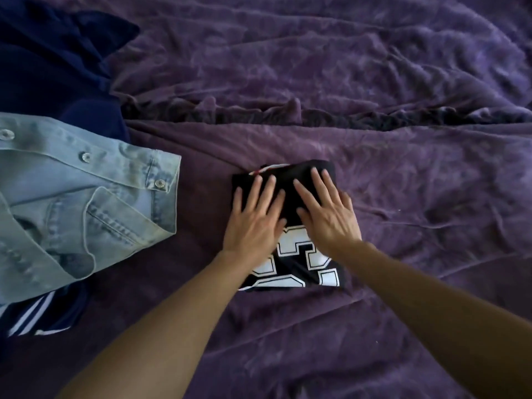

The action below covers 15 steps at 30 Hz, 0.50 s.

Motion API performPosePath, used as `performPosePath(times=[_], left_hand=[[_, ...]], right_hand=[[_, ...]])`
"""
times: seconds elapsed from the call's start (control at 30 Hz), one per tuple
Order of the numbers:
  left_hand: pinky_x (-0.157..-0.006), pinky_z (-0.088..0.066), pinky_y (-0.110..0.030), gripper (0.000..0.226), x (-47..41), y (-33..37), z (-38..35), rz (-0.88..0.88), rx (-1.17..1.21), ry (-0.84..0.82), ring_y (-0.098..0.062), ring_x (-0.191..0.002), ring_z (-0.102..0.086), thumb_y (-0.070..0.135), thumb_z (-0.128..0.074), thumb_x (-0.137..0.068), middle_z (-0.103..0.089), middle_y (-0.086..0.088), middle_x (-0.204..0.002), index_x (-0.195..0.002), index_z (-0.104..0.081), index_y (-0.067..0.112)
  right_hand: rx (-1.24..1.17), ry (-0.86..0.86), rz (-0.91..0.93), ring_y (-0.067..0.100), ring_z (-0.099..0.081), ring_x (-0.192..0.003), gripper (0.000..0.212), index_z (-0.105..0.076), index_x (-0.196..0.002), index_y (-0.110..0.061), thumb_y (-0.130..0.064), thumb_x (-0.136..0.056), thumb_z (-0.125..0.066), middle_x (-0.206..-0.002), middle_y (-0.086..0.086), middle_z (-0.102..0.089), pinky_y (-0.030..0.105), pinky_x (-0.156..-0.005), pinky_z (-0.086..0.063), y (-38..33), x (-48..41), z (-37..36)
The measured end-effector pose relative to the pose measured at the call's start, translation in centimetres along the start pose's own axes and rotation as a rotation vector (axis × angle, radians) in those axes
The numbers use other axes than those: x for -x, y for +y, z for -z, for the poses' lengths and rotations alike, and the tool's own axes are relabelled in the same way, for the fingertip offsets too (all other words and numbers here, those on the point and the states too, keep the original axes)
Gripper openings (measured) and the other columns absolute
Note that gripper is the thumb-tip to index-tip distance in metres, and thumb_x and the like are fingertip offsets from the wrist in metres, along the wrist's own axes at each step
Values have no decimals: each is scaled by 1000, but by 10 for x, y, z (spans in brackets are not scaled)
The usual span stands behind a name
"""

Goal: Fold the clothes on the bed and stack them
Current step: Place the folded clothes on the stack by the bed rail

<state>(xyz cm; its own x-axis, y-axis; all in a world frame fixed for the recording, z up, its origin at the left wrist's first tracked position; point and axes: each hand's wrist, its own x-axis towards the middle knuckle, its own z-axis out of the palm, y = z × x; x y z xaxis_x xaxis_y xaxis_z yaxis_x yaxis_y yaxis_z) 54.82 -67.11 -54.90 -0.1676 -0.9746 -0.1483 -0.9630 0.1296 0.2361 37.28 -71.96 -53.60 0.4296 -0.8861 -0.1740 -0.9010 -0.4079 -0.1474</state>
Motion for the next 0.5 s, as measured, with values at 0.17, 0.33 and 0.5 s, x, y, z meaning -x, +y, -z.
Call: performPosePath(times=[0.17,0.33,0.5], left_hand=[[-113,-13,-59,76,-28,-27,-32,28,-76,-71,-33,-147,0,67,-23,-89,0,-12,-160,-152,-9,27],[-112,-17,-62,79,-20,-26,-36,-8,-85,-65,-37,-146,-4,69,-25,-87,-4,-16,-159,-152,-15,25],[-106,-30,-57,67,-27,-28,-13,14,-13,-27,-38,-141,-26,58,-27,-92,-28,-19,-153,-148,-30,20]], right_hand=[[-27,-177,-149,20,5,-149,62,-8,-153,-34,-54,-98,-29,-162,1,2,53,-116,-15,17,-42,-35],[-30,-74,-136,23,0,-149,69,-11,-153,-30,-61,-94,-27,-162,7,-2,50,-115,-19,7,40,-55],[-74,-201,-179,26,-22,-145,67,-29,-149,-28,-65,-94,-22,-158,9,-20,50,-107,-35,22,125,-55]])
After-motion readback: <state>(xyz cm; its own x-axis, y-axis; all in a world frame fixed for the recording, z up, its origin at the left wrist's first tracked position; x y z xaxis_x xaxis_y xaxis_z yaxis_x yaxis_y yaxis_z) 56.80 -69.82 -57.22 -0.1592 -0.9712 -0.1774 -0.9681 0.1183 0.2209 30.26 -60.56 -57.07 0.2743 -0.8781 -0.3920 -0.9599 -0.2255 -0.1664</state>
